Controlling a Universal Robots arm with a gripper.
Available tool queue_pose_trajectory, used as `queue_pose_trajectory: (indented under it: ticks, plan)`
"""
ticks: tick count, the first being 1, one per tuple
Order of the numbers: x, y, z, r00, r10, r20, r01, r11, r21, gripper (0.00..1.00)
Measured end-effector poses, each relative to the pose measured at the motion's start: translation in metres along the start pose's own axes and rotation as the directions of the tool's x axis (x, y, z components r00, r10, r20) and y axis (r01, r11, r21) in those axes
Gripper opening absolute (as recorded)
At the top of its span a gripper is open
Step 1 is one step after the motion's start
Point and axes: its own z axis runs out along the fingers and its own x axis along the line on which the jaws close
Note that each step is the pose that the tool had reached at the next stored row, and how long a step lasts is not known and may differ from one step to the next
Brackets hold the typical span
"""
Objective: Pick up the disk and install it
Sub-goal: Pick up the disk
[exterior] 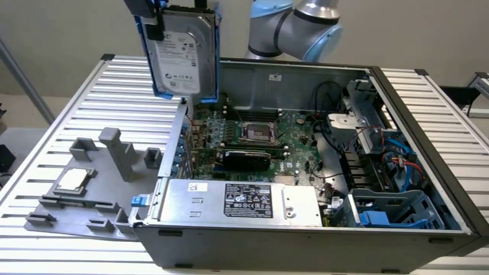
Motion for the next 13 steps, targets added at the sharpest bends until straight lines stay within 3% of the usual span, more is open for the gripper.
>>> queue_pose_trajectory:
  ticks: [8, 13]
  plan:
    - [0.009, -0.0349, -0.0021, 1.0000, 0.001, -0.0014, -0.001, 0.9999, -0.0168, 0.33]
    - [0.015, -0.0581, -0.0036, 1.0000, 0.001, -0.0017, -0.001, 0.9998, -0.0196, 0.33]
